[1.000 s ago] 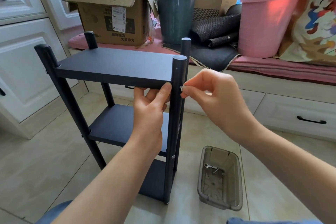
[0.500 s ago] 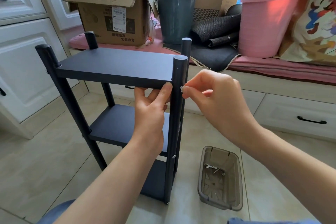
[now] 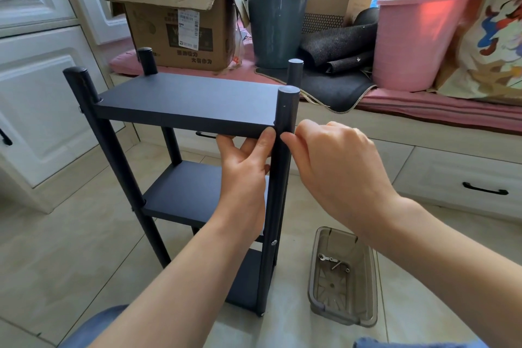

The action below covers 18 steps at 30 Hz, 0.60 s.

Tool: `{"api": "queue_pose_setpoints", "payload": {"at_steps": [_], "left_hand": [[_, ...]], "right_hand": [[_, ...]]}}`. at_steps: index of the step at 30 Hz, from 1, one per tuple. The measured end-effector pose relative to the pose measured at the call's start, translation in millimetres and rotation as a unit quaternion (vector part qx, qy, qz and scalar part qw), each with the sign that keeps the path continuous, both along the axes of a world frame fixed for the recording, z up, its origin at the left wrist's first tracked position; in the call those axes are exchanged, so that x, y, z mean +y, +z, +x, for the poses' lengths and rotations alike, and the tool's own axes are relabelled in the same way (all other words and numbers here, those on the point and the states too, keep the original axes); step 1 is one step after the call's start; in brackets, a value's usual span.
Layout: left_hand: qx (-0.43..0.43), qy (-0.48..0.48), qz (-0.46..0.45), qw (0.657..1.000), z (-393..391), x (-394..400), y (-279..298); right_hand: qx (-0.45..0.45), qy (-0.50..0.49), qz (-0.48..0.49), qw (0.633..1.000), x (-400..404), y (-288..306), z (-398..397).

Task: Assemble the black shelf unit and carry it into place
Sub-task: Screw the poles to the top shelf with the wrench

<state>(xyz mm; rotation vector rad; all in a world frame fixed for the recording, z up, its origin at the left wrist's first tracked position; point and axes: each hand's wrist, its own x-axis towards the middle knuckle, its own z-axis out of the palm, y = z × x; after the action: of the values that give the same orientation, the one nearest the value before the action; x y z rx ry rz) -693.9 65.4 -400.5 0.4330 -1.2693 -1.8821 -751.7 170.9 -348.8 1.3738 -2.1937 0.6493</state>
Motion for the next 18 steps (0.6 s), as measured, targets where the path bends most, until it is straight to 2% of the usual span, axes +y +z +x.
{"api": "queue_pose_setpoints", "payload": {"at_steps": [14, 18], "left_hand": [[0.022, -0.013, 0.03, 0.999, 0.1, 1.5, 0.6], [0.025, 0.001, 0.02, 0.999, -0.7, 2.7, 1.9]], "right_hand": [[-0.003, -0.009, 0.056, 0.998, -1.4, 3.7, -1.3], [-0.005, -0.006, 0.043, 0.999, 2.0, 6.4, -3.0]]}}
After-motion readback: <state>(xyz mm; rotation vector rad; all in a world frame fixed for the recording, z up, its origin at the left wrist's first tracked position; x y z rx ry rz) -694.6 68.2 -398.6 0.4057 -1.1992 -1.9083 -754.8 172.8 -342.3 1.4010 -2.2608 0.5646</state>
